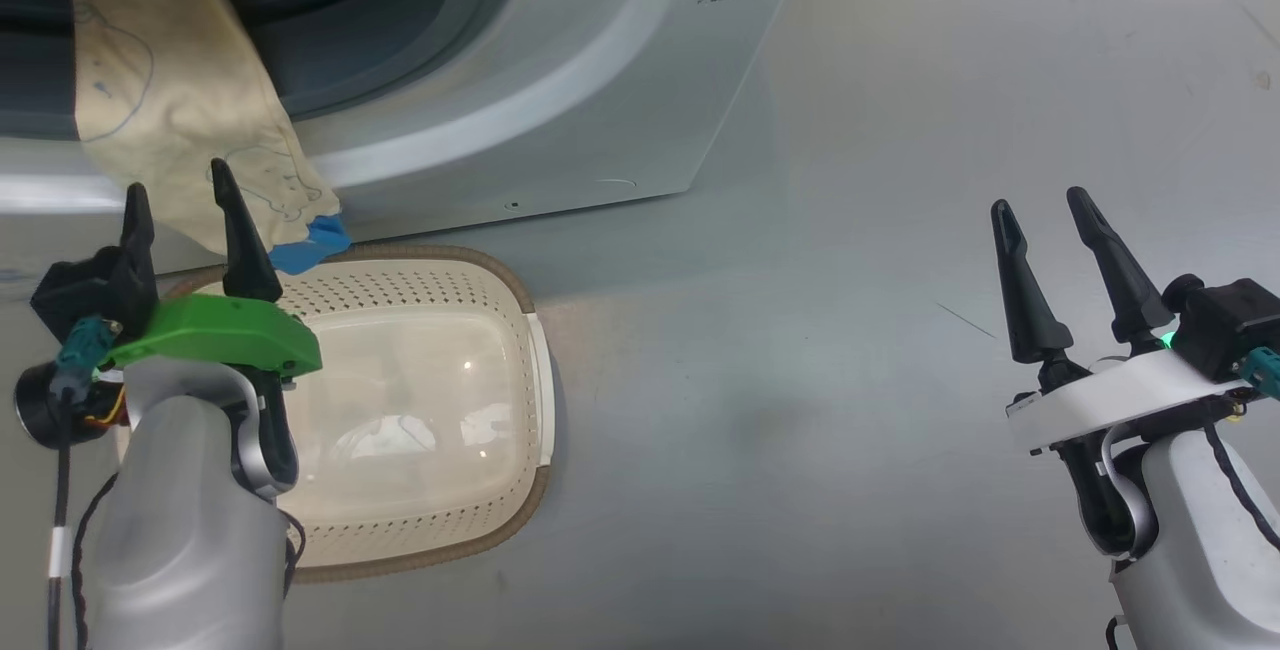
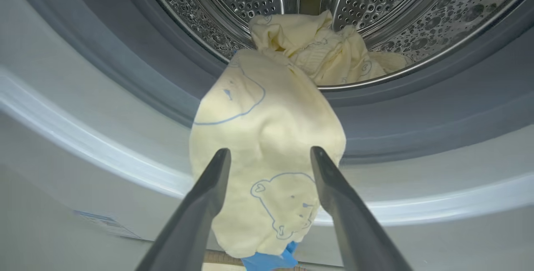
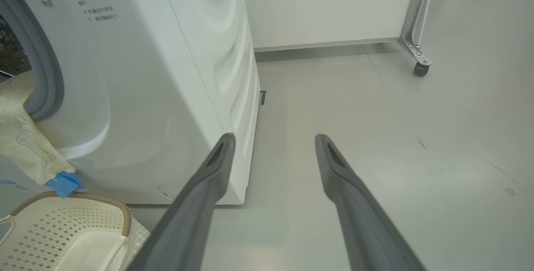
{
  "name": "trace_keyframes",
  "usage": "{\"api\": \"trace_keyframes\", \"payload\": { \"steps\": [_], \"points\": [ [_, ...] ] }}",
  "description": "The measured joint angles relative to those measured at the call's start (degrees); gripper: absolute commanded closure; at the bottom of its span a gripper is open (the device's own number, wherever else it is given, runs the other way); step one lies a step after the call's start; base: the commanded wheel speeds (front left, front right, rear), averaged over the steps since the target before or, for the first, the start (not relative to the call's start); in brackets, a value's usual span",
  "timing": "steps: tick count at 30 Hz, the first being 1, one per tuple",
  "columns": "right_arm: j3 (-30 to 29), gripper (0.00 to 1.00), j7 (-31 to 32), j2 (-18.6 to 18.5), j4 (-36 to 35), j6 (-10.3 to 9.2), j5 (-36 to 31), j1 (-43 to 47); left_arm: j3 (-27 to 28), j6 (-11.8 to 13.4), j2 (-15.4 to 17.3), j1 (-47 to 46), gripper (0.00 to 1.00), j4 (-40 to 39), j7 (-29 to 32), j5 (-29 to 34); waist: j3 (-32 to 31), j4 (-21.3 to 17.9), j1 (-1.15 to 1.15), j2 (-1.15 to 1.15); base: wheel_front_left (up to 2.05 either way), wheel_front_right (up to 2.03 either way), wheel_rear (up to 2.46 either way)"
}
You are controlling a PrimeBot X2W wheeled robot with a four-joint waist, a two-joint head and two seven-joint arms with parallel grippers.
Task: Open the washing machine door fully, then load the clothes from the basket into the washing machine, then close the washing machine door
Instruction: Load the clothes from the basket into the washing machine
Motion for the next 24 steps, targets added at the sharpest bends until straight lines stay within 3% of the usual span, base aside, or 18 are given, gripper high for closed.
{"api": "trace_keyframes", "payload": {
  "steps": [24],
  "points": [
    [0.0,0.0,0.0,-0.2,0.0,0.0,-0.1,0.4,-4.3,0.3,0.1,10.1,0.0,-10.0,0.0,-4.6,-1.2,1.8,0.0,0.0,0.0,0.0,0.0]
  ]
}}
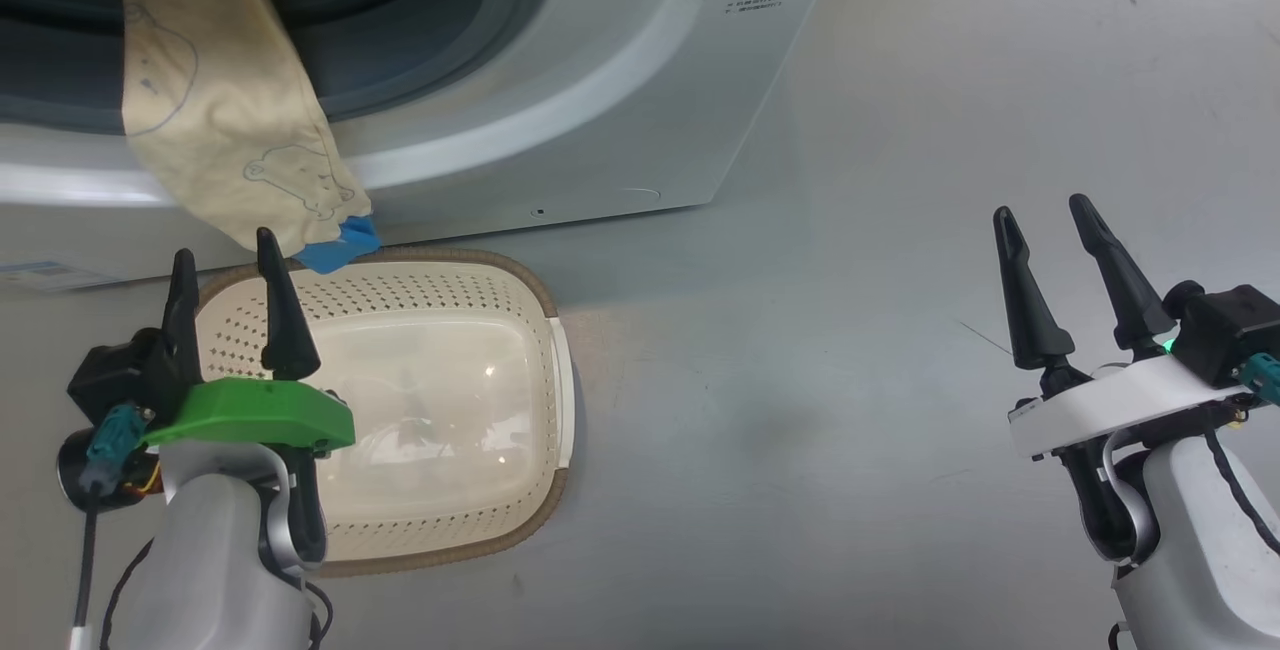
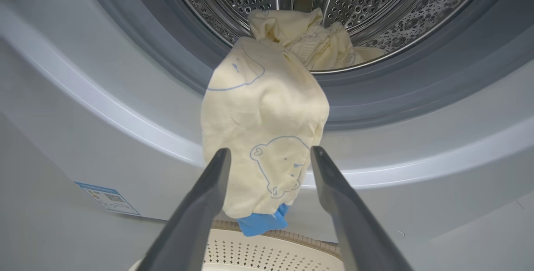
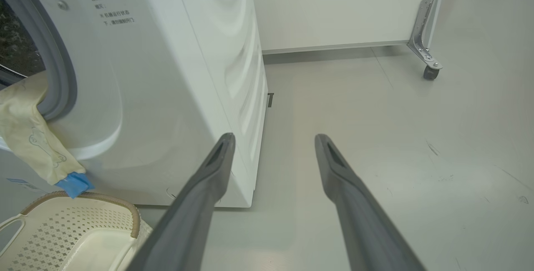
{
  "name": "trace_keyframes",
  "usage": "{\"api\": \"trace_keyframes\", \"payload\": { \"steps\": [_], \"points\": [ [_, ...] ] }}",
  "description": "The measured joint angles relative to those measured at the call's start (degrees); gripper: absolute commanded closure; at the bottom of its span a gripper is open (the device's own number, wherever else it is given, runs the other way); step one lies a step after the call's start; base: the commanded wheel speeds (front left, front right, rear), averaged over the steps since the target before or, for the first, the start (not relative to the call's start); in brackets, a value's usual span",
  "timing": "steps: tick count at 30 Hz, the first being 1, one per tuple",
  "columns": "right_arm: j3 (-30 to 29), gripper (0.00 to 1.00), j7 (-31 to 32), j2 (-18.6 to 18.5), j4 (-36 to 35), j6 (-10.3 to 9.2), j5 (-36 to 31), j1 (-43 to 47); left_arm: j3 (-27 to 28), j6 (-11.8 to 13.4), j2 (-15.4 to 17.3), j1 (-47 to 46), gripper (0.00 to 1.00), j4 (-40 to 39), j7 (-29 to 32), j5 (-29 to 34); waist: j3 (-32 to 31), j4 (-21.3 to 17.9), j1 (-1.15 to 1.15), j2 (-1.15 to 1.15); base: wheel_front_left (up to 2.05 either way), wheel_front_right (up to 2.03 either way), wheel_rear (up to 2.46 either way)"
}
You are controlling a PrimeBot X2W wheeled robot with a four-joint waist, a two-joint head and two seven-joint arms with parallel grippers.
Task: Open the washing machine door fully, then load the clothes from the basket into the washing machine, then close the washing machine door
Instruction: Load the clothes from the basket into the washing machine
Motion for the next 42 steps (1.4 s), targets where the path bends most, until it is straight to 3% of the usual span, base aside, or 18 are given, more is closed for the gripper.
{"api": "trace_keyframes", "payload": {
  "steps": [42],
  "points": [
    [0.1,0.0,0.0,-0.4,-0.4,0.0,0.0,0.2,0.9,0.3,0.1,5.6,0.0,-7.1,0.0,0.0,1.7,-0.1,0.0,0.0,0.0,0.0,0.0]
  ]
}}
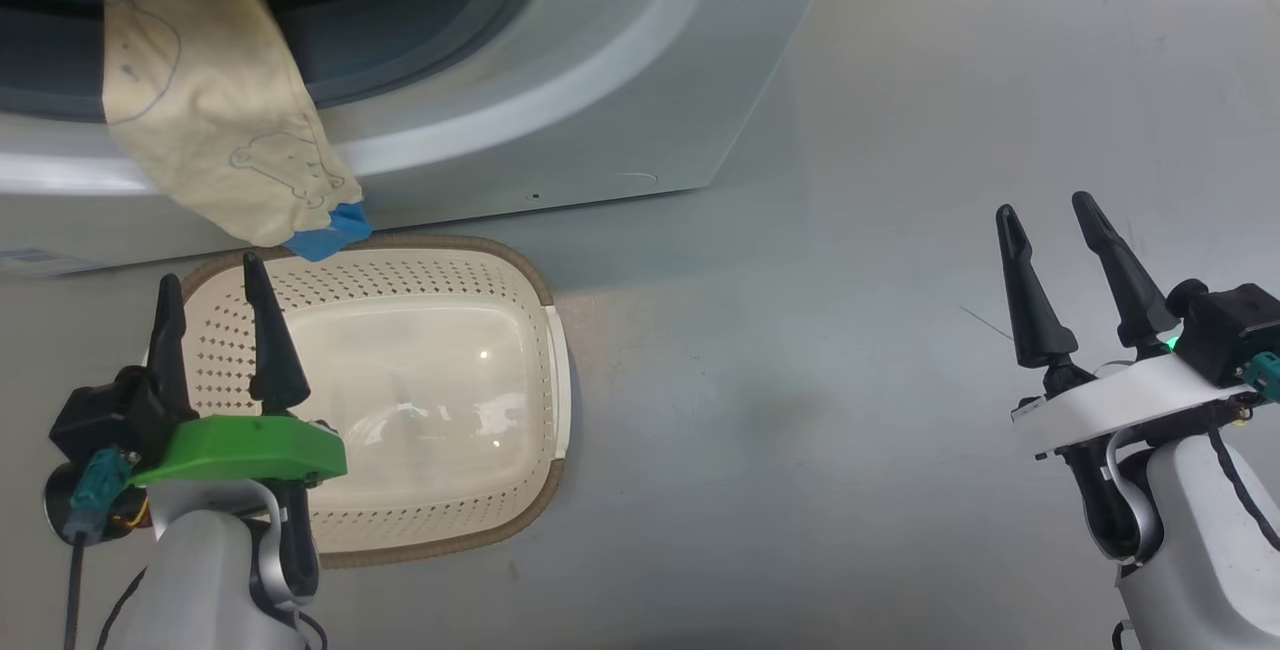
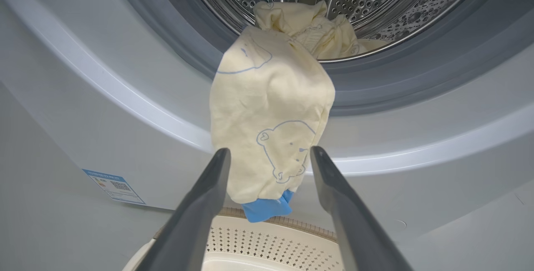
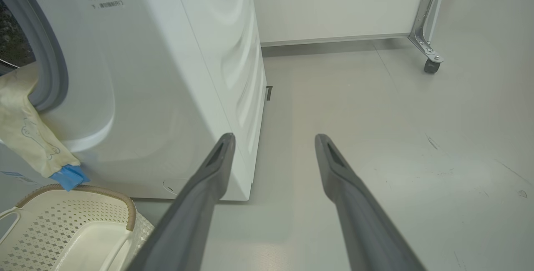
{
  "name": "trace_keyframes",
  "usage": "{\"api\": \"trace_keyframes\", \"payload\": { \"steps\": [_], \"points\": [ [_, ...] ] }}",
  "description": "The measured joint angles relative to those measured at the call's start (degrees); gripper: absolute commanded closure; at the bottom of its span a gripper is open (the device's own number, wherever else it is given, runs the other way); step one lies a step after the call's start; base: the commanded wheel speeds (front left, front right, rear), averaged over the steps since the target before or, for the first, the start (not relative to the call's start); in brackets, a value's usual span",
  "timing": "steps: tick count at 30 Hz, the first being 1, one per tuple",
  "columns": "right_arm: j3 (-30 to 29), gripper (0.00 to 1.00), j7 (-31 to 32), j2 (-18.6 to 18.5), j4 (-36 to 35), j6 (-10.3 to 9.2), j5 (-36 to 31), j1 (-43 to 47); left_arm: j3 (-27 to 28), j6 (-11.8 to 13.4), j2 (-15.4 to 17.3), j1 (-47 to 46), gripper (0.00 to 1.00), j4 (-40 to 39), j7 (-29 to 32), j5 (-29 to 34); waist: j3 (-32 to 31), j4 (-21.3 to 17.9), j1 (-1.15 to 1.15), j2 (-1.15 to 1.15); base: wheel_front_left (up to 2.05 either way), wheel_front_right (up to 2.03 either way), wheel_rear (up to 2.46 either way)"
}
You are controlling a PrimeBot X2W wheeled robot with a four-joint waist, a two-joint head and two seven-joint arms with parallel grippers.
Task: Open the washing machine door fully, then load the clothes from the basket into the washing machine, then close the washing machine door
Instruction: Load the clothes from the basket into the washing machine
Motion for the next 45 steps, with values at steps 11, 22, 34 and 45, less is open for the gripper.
{"api": "trace_keyframes", "payload": {
  "steps": [11,22,34,45],
  "points": [
    [0.1,0.0,0.0,0.0,-0.2,0.0,0.0,0.0,1.4,0.0,0.0,0.3,0.0,-0.1,0.0,0.3,0.9,-0.4,0.0,0.0,0.0,0.0,0.0],
    [0.0,0.0,0.0,0.1,-0.5,0.0,0.0,-0.1,2.5,0.0,0.1,-0.2,0.0,0.6,0.0,2.1,2.4,-1.4,0.0,0.0,0.0,0.0,0.0],
    [0.1,0.0,0.0,0.7,-0.5,0.0,0.0,-0.5,4.3,0.0,0.1,-3.1,0.0,2.8,0.6,2.7,3.1,-2.4,0.0,0.0,0.0,0.0,0.0],
    [0.4,0.0,0.0,0.9,-0.4,0.0,0.0,-0.8,5.1,0.0,0.1,-6.2,0.0,5.6,1.2,3.6,3.6,-3.5,0.0,0.0,0.0,0.0,0.0]
  ]
}}
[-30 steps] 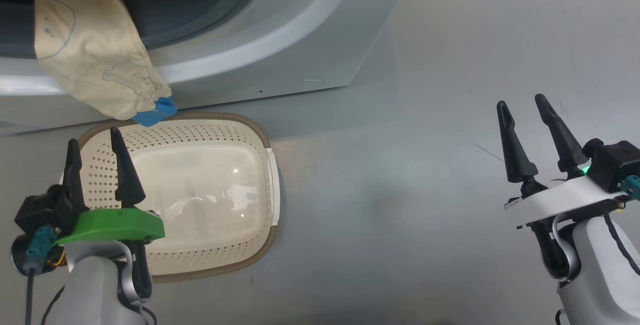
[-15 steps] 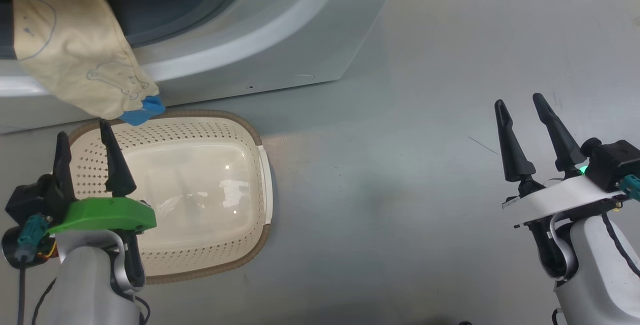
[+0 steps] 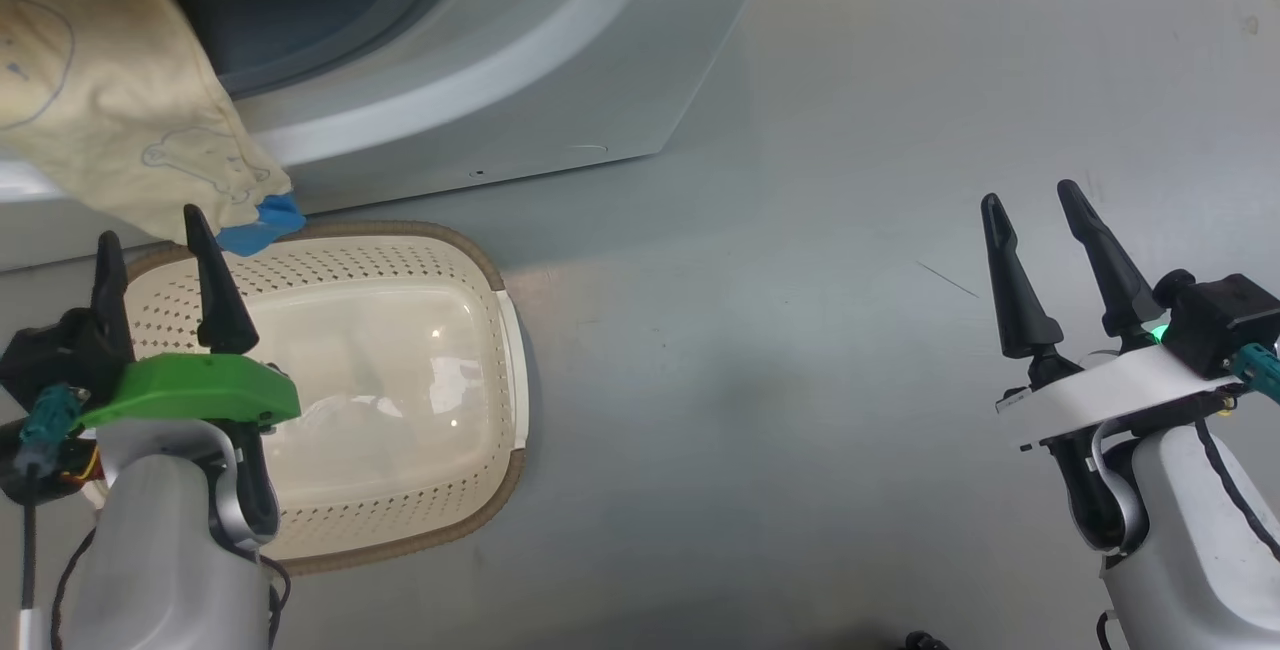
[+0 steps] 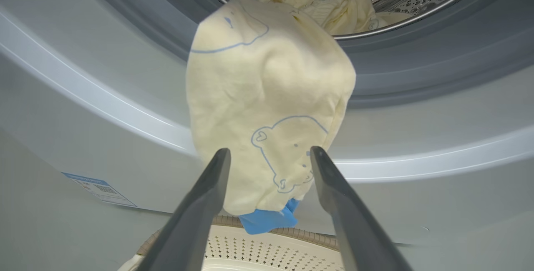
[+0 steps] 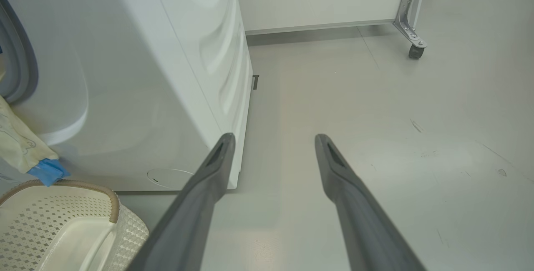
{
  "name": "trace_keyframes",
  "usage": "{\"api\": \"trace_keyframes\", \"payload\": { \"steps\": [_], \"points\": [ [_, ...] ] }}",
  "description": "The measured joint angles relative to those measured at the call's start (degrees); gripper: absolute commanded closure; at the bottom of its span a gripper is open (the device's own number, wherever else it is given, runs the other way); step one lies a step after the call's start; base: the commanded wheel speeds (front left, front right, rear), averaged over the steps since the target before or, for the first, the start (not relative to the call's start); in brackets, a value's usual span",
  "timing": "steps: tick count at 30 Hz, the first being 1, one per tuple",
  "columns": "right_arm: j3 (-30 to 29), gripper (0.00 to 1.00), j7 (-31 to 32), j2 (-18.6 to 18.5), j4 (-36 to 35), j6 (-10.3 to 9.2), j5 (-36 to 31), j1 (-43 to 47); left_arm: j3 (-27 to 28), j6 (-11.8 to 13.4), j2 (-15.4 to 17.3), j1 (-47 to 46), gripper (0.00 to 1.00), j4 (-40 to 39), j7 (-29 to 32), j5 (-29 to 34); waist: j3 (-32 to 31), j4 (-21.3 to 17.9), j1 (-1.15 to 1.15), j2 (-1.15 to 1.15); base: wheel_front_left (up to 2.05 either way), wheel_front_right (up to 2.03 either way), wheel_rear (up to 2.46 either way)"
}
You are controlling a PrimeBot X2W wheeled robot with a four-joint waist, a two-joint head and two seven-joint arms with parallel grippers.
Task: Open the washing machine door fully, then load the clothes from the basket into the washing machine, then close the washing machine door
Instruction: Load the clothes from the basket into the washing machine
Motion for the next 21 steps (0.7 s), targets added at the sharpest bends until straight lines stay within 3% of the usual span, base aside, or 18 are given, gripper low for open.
{"api": "trace_keyframes", "payload": {
  "steps": [21],
  "points": [
    [0.4,0.0,0.0,0.5,0.0,0.0,0.1,-1.6,3.8,0.0,1.7,-8.6,0.0,8.3,1.8,3.1,2.5,-2.7,0.0,0.0,0.0,0.0,0.0]
  ]
}}
